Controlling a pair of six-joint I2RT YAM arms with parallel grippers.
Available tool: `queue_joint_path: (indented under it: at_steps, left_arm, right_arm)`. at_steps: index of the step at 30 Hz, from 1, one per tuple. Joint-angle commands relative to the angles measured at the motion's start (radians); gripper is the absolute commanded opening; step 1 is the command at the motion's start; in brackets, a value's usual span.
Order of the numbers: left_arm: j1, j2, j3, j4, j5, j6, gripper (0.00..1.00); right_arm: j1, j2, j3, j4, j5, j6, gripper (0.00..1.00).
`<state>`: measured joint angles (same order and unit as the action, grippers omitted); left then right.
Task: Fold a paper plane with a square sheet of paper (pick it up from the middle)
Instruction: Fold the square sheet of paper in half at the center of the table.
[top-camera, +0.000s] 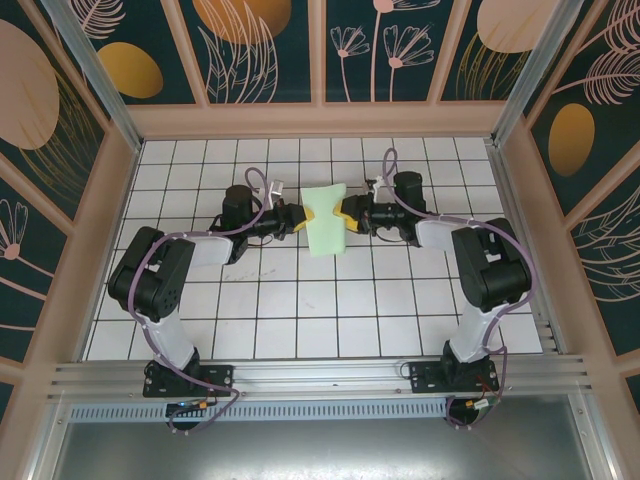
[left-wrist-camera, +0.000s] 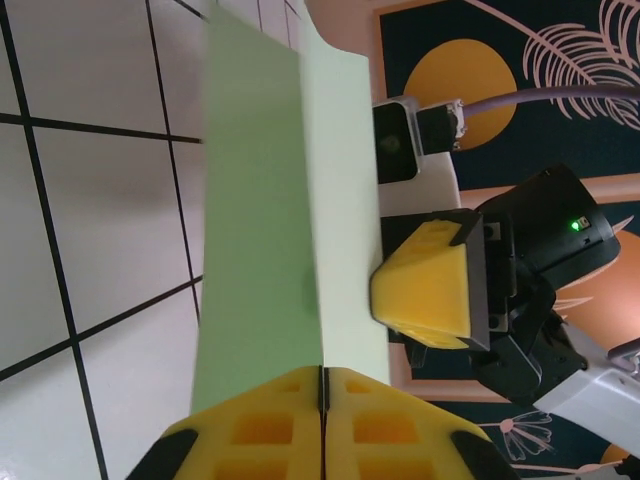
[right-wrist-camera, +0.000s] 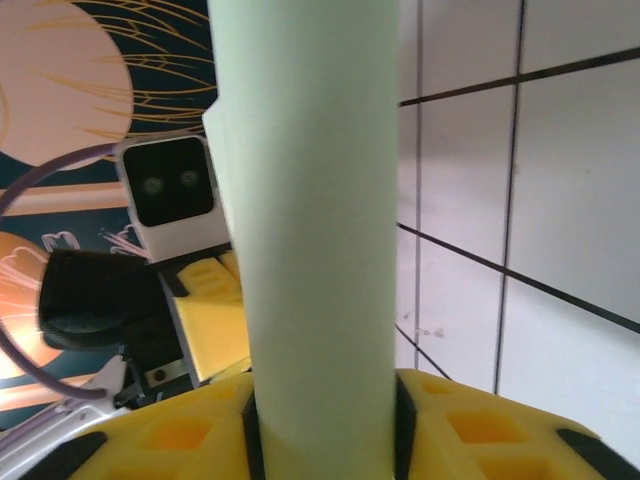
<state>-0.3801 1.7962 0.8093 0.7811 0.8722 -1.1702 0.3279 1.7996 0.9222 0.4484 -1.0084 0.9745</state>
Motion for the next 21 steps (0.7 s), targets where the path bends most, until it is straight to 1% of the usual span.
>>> queue_joint_path:
  at_steps: [1,3,6,9,11,14,17,21]
  left_arm:
    - [-0.006,0.01,0.007,-0.042,-0.014,0.063,0.0]
    - [-0.008,0.015,0.016,-0.097,-0.017,0.104,0.0]
    - [-0.013,0.03,0.032,-0.162,-0.026,0.147,0.0]
    - [-0.027,0.054,0.05,-0.165,-0.019,0.145,0.0]
    - [-0.039,0.067,0.07,-0.175,-0.021,0.147,0.0]
    - [-0.06,0.093,0.105,-0.19,-0.022,0.15,0.0]
    - [-0.078,0.12,0.14,-0.216,-0.026,0.159,0.0]
    - [-0.101,0.159,0.208,-0.281,-0.037,0.189,0.0]
  right_arm:
    - [0.016,0.016,0.045,-0.209,0.103,-0.146,0.5]
    - [0.03,0.027,0.085,-0.356,0.188,-0.214,0.56]
    - [0.046,0.031,0.106,-0.425,0.25,-0.239,0.64]
    - [0.053,0.021,0.119,-0.485,0.312,-0.266,0.7]
    - [0.055,0.01,0.127,-0.527,0.357,-0.29,0.76]
    - [0.052,-0.017,0.127,-0.576,0.417,-0.33,0.85]
    - [0.039,-0.056,0.112,-0.603,0.473,-0.357,0.9]
    - [-0.004,-0.106,0.035,-0.55,0.442,-0.354,0.92]
